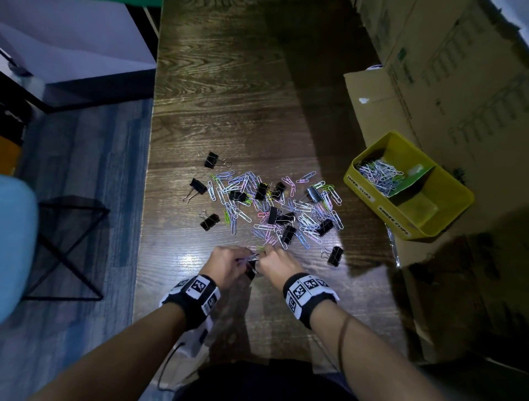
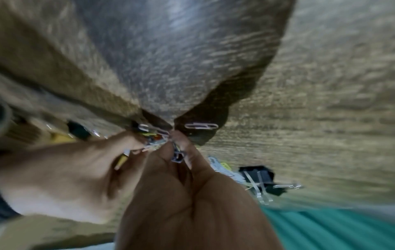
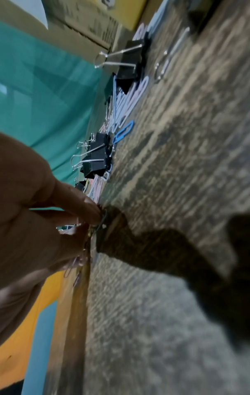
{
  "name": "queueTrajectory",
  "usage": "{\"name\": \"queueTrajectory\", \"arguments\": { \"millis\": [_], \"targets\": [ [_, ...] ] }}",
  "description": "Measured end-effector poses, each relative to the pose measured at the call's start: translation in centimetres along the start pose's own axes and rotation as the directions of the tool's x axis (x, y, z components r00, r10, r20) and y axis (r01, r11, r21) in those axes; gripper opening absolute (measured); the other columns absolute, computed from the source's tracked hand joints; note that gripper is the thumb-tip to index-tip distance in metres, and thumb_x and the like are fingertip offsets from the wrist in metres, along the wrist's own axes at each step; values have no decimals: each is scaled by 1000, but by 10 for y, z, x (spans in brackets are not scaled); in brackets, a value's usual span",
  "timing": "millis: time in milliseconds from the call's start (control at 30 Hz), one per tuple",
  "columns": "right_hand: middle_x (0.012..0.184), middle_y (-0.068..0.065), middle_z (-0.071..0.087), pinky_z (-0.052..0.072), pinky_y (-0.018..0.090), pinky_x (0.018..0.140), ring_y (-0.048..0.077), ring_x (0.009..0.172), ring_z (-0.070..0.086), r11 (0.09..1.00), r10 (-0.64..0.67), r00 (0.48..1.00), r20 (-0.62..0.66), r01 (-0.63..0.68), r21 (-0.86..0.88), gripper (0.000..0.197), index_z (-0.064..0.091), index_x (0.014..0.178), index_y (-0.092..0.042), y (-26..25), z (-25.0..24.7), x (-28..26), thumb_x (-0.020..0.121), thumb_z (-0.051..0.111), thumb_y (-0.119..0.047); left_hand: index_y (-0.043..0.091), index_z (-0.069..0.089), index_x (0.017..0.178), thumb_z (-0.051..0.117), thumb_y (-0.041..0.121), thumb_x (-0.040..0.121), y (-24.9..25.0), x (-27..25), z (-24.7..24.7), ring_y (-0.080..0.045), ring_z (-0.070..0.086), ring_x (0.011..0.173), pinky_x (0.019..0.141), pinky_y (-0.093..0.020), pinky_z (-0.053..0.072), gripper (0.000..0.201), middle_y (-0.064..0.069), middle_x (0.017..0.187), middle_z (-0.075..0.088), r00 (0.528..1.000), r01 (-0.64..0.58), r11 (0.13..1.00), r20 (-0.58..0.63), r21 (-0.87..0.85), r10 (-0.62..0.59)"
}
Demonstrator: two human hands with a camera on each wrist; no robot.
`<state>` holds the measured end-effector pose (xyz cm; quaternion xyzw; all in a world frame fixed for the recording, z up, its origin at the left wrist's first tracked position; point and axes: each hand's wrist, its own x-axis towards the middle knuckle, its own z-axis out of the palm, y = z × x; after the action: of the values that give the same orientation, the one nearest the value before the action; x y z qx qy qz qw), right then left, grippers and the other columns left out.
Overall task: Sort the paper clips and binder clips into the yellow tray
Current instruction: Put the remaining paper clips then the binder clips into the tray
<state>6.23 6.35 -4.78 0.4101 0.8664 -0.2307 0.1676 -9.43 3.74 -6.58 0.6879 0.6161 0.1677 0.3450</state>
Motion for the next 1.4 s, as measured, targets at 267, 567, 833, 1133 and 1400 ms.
{"name": "queueTrajectory", "arguments": {
  "millis": [267, 567, 833, 1133, 1400],
  "targets": [
    [105, 8, 62, 53, 25, 81, 21, 85, 61, 813, 301, 944, -137, -179, 553, 23, 67, 108, -5, 18, -3, -3, 93, 52, -13, 8, 73, 84, 72, -6, 73, -13, 12, -10, -8, 61, 54, 61, -23, 53, 18, 0, 65, 72, 841, 498, 658, 129, -565, -526],
    [60, -4, 71, 56, 27, 66, 10, 56, 66, 70, 721, 677, -149, 143, 987, 21, 74, 75, -16, 68, -47, -62, 81, 66, 3, 3, 73, 85, 74, -1, 67, 60, 84, -43, -23, 63, 67, 67, -29, 54, 18, -18, 83, 71, 914, 404, 602, 274, -689, -299],
    [62, -6, 71, 52, 21, 55, 6, 53, 63, 263, 805, 473, -359, 257, 930, 12, 70, 77, -24, 149, -108, -102, 86, 66, -16, 8, 74, 79, 73, -2, 70, 193, 205, -8, -22, 60, 68, 72, -35, 52, 14, -10, 69, 70, 964, 215, 736, 261, -642, -54],
    [93, 4, 69, 50, 26, 71, 16, 79, 63, 595, 739, 580, -344, -321, 737, 19, 68, 105, -8, 227, -148, -88, 91, 59, -16, 14, 68, 110, 66, 29, 83, 233, 264, 36, -21, 62, 96, 81, -26, 47, 31, -8, 105, 68, 932, 156, 982, 346, -108, -110],
    [87, 14, 67, 56, 38, 74, 30, 80, 63, 681, 711, 647, -276, -535, 500, 22, 68, 107, -11, 243, -146, -51, 89, 59, -21, 10, 67, 94, 59, 5, 88, 189, 222, -5, -22, 64, 73, 70, -34, 53, 12, -10, 81, 69, 970, 146, 870, 241, -471, -32]
  ]
}}
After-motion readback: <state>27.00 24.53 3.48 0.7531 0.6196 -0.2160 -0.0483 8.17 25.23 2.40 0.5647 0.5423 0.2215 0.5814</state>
